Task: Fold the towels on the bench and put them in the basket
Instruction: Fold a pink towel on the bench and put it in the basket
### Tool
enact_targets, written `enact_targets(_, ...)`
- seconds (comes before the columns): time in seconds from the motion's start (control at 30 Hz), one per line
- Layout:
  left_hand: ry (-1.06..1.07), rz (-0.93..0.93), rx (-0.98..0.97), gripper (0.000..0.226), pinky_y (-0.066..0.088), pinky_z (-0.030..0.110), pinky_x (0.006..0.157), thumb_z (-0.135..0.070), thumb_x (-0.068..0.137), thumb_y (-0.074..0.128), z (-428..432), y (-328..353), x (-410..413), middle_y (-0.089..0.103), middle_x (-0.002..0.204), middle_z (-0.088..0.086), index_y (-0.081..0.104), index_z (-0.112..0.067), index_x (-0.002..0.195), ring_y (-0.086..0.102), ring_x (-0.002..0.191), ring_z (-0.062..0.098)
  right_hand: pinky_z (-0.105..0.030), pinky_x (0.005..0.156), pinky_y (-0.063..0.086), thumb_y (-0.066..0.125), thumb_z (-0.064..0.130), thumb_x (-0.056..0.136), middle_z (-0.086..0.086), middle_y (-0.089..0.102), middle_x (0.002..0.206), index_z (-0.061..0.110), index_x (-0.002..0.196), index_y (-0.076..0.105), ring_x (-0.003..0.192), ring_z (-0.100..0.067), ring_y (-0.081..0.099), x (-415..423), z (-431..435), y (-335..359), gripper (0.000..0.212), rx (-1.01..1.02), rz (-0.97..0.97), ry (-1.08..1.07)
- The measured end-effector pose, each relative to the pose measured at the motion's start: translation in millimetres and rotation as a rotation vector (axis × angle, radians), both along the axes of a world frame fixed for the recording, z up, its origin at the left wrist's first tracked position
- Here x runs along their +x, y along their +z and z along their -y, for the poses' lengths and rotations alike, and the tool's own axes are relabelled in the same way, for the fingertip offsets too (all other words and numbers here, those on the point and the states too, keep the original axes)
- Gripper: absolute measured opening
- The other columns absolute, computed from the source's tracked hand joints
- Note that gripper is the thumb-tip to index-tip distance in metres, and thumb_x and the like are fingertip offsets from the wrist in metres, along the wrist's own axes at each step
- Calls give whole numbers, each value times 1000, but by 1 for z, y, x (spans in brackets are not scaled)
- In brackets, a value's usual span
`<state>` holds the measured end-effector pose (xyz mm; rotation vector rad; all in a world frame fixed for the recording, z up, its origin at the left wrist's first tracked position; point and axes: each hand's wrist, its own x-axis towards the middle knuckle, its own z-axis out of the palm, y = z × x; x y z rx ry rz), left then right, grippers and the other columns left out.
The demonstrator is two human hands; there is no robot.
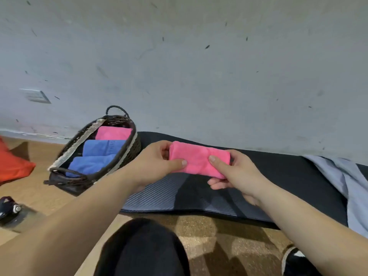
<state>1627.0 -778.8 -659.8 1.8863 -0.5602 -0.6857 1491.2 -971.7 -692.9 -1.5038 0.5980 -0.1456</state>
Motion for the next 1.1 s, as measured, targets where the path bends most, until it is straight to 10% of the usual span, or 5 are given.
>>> enact_targets(0.3,421,29,-132,30,64,43,85,2,90,70,-99,9,94,70,112,19,64,-8,117,74,98,31,-46,103,54,64,54,92,2,65,117,20,160,22,114,-23,65,111,-87,35,87,-238,-103,43)
enact_targets(0.5,620,110,-83,36,63,37,77,3,93,64,-139,7,173,63,111,16,57,-5,127,68,86,24,-45,106,51,59,50,94,3,61,129,26,161,18,119,-22,62,169,-126,61,82,-282,-88,127)
enact_targets(0.77,538,125,159,29,64,41,73,2,90,58,-126,-32,244,70,106,19,67,-7,116,71,97,36,-43,105,52,60,41,97,8,65,103,20,163,13,106,-15,65,208,-131,59,84,-266,-141,238)
enact_targets(0.93,385,764,732,51,47,45,88,-13,84,63,-113,-58,254,55,129,16,53,-10,134,52,118,40,-43,101,55,61,37,98,5,66,99,21,163,17,102,-18,68,214,-123,49,80,-261,-180,219)
enact_targets(1.1,-172,1013,643,77,41,47,107,-1,82,58,-103,-67,251,44,154,7,43,-28,153,44,133,35,-41,98,57,59,32,99,8,60,89,21,161,23,97,-18,70,219,-121,41,73,-227,-186,218)
